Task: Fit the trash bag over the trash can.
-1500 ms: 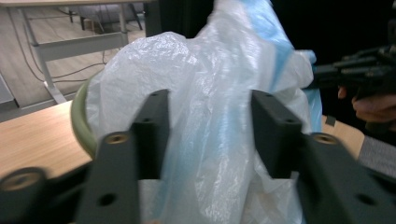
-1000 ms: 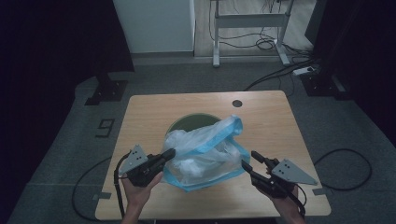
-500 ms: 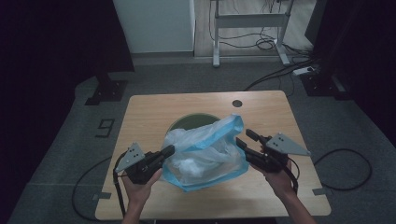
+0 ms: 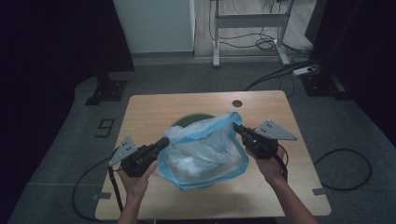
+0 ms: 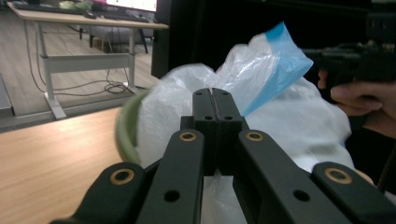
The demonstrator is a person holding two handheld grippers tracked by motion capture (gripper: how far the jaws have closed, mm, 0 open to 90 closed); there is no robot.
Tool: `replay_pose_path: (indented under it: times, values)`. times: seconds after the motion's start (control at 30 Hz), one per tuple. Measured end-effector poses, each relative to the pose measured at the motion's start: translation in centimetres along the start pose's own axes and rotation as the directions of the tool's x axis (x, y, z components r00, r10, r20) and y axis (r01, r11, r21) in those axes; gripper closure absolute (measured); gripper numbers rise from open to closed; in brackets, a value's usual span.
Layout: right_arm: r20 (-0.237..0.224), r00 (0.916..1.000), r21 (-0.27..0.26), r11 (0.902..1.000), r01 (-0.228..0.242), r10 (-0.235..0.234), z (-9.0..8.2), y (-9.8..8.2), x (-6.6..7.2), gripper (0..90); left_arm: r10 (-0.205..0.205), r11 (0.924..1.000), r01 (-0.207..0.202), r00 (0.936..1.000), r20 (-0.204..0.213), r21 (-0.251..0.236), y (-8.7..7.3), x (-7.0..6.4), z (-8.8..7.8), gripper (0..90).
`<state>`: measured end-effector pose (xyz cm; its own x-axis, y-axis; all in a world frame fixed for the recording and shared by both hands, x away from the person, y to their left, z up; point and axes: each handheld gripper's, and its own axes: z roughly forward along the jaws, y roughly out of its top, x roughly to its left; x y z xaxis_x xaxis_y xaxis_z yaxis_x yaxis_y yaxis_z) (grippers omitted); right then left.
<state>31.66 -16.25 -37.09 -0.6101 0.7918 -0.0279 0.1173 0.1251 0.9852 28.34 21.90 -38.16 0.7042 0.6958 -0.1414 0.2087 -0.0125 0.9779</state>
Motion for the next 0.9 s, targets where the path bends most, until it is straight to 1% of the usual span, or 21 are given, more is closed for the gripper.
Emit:
replay_pose_path:
  times: [0.1, 0.17, 0.23, 0.37, 0.47, 0.57, 0.63, 0.77, 0.83, 0.9]
  values:
    - [0.032, 0.9992, 0.015, 0.9996, 0.023, -0.024, 0.4, 0.3, -0.7, 89.2, -0.01, 0.9999, 0.01, 0.9998, -0.017, -0.009, 0.7, 0.9, 0.1, 90.0]
    - [0.055, 0.9979, 0.028, 0.9991, 0.033, -0.034, 0.8, 0.2, -1.3, 89.2, -0.027, 0.9996, 0.027, 0.9995, -0.018, -0.011, 0.9, 1.6, 0.2, 90.0]
    - [0.076, 0.9967, 0.042, 0.9988, 0.025, -0.028, 1.2, 0.0, -2.0, 89.2, -0.039, 0.9992, 0.039, 0.9989, -0.026, -0.009, 1.1, 2.3, 0.4, 90.0]
    - [0.105, 0.9943, 0.07, 0.9975, 0.011, -0.019, 2.3, -0.7, -3.0, 89.2, -0.067, 0.9977, 0.067, 0.9968, -0.043, -0.003, 0.8, 3.6, 0.8, 90.0]
    - [0.113, 0.9934, 0.082, 0.9966, 0.009, -0.018, 3.3, -1.0, -3.6, 89.2, -0.091, 0.9959, 0.091, 0.9945, -0.053, -0.004, 0.5, 4.7, 1.1, 90.0]
    - [0.117, 0.9931, 0.076, 0.9971, -0.011, 0.002, 4.3, -1.3, -4.3, 89.1, -0.118, 0.993, 0.118, 0.9916, -0.054, -0.009, 0.1, 5.7, 1.6, 90.0]
    - [0.117, 0.9929, 0.074, 0.9969, -0.027, 0.018, 4.9, -1.7, -4.6, 89.1, -0.124, 0.9922, 0.124, 0.9906, -0.056, -0.006, -0.1, 5.9, 1.8, 90.0]
    - [0.105, 0.9933, 0.067, 0.9963, -0.055, 0.048, 5.7, -2.2, -4.8, 89.1, -0.12, 0.9926, 0.121, 0.9905, -0.067, 0.011, -0.3, 6.2, 2.2, 90.0]
    - [0.102, 0.9931, 0.065, 0.9958, -0.065, 0.058, 6.1, -2.4, -4.9, 89.1, -0.129, 0.9913, 0.131, 0.989, -0.072, 0.013, -0.3, 6.5, 2.4, 90.0]
    - [0.1, 0.9923, 0.067, 0.9945, -0.08, 0.073, 6.6, -2.6, -5.1, 89.1, -0.138, 0.9897, 0.141, 0.9871, -0.08, 0.026, -0.3, 6.8, 2.7, 90.0]
